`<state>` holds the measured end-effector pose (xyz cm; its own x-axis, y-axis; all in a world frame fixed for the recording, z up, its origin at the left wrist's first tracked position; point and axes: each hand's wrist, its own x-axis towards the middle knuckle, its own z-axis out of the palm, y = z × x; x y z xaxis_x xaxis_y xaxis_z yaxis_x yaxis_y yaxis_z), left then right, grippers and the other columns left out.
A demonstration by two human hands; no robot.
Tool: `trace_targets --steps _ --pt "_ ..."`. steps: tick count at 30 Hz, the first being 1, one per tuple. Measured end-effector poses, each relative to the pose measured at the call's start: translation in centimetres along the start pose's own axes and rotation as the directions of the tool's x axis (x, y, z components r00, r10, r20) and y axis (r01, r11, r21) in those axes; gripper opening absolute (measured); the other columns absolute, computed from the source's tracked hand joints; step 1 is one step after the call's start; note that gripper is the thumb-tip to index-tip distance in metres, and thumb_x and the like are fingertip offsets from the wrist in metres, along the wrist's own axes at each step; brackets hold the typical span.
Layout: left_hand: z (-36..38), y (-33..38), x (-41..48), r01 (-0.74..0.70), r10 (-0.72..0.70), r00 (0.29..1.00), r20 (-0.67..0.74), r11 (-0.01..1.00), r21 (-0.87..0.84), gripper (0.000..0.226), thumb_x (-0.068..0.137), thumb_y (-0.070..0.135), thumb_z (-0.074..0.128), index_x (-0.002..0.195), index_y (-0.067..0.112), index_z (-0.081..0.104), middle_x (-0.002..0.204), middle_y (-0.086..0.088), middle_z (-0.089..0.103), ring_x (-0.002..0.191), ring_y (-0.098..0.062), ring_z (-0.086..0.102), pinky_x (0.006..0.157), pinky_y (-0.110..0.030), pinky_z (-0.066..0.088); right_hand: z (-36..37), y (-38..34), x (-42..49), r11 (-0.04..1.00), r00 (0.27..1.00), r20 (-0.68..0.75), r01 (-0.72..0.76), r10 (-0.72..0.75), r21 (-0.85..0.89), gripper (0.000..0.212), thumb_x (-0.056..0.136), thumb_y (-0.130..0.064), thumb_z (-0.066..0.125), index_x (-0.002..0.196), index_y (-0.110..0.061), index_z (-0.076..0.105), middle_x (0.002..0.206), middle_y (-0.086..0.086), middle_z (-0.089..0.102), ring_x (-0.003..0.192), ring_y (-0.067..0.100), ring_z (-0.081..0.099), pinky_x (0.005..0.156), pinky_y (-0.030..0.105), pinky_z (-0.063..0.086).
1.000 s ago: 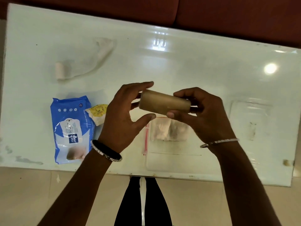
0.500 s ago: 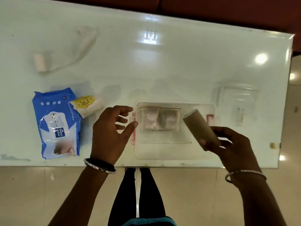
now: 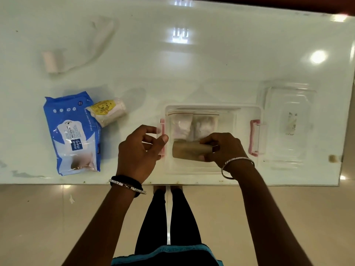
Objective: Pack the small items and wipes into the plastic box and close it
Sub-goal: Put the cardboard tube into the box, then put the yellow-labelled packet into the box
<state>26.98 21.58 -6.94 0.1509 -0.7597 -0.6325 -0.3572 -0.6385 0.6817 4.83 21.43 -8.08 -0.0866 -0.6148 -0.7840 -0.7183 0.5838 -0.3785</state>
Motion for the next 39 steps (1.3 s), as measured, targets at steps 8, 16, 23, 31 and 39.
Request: trace_targets --steps 8,16,23,31,39 --pt "0.0 0.0 0.2 0.026 -0.026 1.0 0.015 0.999 -0.041 0.029 0.079 0.037 0.075 0.099 0.017 0.069 0.078 -0.004 0.073 0.066 -0.013 0.074 0.058 -0.035 0.063 1.6 -0.6 0.8 0.938 0.936 -0.14 -0.296 0.322 0.178 0.053 0.05 -0.023 0.097 0.094 -0.011 0.069 0.093 0.004 0.072 0.09 0.022 0.068 0.08 0.031 0.054" --pt "-2.0 -0.5 0.0 -0.01 -0.005 0.988 -0.151 0.995 -0.097 0.01 0.087 0.026 0.068 0.094 0.019 0.069 0.082 0.003 0.07 0.078 -0.019 0.071 0.069 -0.044 0.062 0.7 -3.6 -1.5 0.984 0.906 -0.404 -0.167 0.128 -0.062 0.02 0.068 -0.022 0.085 0.072 -0.016 0.066 0.071 -0.003 0.064 0.081 0.026 0.066 0.063 0.026 0.044" --pt "-6.1 -1.7 2.4 0.007 -0.019 0.85 -0.526 1.0 -0.025 0.045 0.08 0.026 0.076 0.117 0.012 0.056 0.108 -0.001 0.062 0.095 -0.019 0.064 0.08 -0.033 0.058 0.3 -10.6 -1.9 0.965 0.808 -0.539 0.261 -0.236 -0.03 0.021 0.076 -0.033 0.079 0.072 -0.02 0.063 0.056 -0.018 0.056 0.056 -0.004 0.057 0.057 0.009 0.038" --pt "-7.7 -2.5 6.7 -0.033 0.096 0.909 -0.405 0.986 0.161 0.085 0.066 0.03 0.086 0.137 0.014 0.042 0.132 -0.007 0.054 0.119 -0.024 0.054 0.098 -0.032 0.047 5.0 -17.6 1.8 0.905 0.861 -0.288 0.422 -0.418 -0.05 0.015 0.084 -0.02 0.071 0.097 -0.014 0.069 0.09 -0.001 0.074 0.085 0.018 0.07 0.083 0.039 0.055" --pt "-7.1 -2.7 7.0 -0.083 0.159 0.901 -0.405 0.977 0.197 0.075 0.069 0.026 0.083 0.133 0.016 0.045 0.128 -0.007 0.058 0.115 -0.027 0.056 0.1 -0.044 0.044 8.0 -19.2 4.7 0.968 0.967 0.057 0.249 -0.25 0.026 0.058 0.091 -0.037 0.065 0.143 -0.019 0.046 0.138 0.008 0.059 0.124 0.026 0.057 0.103 0.034 0.045"
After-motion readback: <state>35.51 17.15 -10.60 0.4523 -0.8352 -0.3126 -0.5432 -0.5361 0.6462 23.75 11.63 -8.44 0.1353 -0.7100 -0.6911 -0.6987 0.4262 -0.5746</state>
